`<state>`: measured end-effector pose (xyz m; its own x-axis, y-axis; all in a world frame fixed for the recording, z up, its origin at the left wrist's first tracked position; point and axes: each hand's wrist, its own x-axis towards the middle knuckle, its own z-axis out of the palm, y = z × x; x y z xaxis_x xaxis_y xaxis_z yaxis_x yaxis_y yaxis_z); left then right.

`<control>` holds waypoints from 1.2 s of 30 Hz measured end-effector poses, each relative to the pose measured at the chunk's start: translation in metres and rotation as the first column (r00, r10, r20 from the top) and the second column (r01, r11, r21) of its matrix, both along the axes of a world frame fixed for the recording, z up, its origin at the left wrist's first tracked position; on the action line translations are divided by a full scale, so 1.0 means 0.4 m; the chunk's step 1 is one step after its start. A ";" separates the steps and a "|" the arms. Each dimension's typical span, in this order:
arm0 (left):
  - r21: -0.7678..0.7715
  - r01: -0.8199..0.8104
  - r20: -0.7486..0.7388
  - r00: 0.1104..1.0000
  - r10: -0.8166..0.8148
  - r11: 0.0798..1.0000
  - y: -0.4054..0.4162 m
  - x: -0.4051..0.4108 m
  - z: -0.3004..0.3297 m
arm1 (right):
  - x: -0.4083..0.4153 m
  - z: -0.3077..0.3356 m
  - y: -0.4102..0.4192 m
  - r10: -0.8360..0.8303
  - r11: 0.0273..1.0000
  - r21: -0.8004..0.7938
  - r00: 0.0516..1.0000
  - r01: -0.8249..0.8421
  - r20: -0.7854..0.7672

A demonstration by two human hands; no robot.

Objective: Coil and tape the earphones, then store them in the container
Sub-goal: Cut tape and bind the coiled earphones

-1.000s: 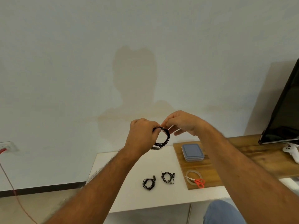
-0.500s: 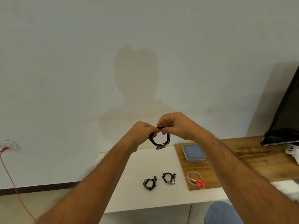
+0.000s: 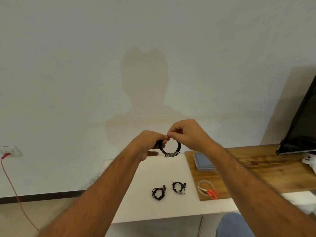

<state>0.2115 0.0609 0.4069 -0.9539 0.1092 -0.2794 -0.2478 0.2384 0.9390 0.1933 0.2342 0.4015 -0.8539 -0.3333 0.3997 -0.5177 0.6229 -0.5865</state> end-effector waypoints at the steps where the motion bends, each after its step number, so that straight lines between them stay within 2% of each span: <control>1: -0.004 0.000 -0.013 1.000 0.000 1.000 0.000 0.001 -0.002 | 0.001 -0.004 -0.003 -0.003 0.999 -0.047 0.999 0.004 0.035; 4: -0.018 0.013 -0.041 0.999 -0.013 1.000 -0.002 0.001 -0.013 | -0.003 -0.017 -0.011 -0.002 0.991 -0.131 0.993 0.018 0.119; 8: -0.079 0.030 -0.173 0.984 -0.043 0.996 -0.007 -0.003 -0.027 | -0.009 -0.030 -0.007 0.063 0.932 -0.359 0.956 0.046 0.286; 11: -0.124 0.020 -0.267 0.962 -0.053 0.992 -0.005 -0.004 -0.047 | -0.006 -0.045 -0.005 0.087 0.912 -0.407 0.945 0.051 0.314; 14: -0.152 -0.002 -0.306 0.951 -0.046 0.988 -0.009 -0.010 -0.068 | -0.006 -0.058 -0.008 0.091 0.926 -0.376 0.943 0.038 0.319; 22: -0.198 0.002 -0.236 0.971 -0.050 0.980 0.003 -0.015 -0.147 | -0.014 -0.141 0.005 0.146 0.937 -0.347 0.879 0.024 0.454; 31: -0.189 0.013 -0.248 0.967 -0.061 0.982 0.001 -0.040 -0.175 | -0.050 -0.164 0.008 0.101 0.955 -0.296 0.918 0.019 0.383; 36: -0.142 0.068 -0.101 0.991 -0.082 0.988 -0.014 -0.044 -0.207 | -0.059 -0.212 -0.014 0.023 0.984 -0.177 0.948 0.036 0.319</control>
